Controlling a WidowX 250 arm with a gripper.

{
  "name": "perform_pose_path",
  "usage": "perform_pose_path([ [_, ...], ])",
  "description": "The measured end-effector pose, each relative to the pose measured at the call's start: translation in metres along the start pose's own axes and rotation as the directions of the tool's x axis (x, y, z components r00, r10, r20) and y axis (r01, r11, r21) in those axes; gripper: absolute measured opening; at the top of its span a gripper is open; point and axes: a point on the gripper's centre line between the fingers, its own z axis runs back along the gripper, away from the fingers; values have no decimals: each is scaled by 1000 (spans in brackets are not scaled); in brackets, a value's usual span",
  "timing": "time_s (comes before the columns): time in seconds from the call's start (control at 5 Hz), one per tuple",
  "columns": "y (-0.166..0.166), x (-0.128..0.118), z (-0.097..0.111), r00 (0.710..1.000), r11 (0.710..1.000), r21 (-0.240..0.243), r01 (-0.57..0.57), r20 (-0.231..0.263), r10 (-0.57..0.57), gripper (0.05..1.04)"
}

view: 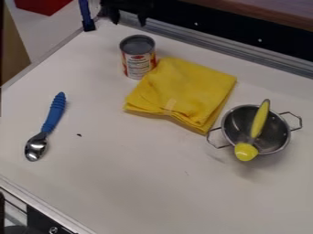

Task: Moving the can to the bottom

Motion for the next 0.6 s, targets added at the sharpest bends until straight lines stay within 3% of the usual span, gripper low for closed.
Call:
perform_pose_path([
  [0.2, -10, 0, -4, 998, 998, 9, 55, 0, -55, 997],
  [0.4, -13, -12, -11, 997, 998, 10, 68, -44, -67, 997],
  [0.6, -19, -34, -22, 993, 999, -32, 34, -113, -38, 997],
])
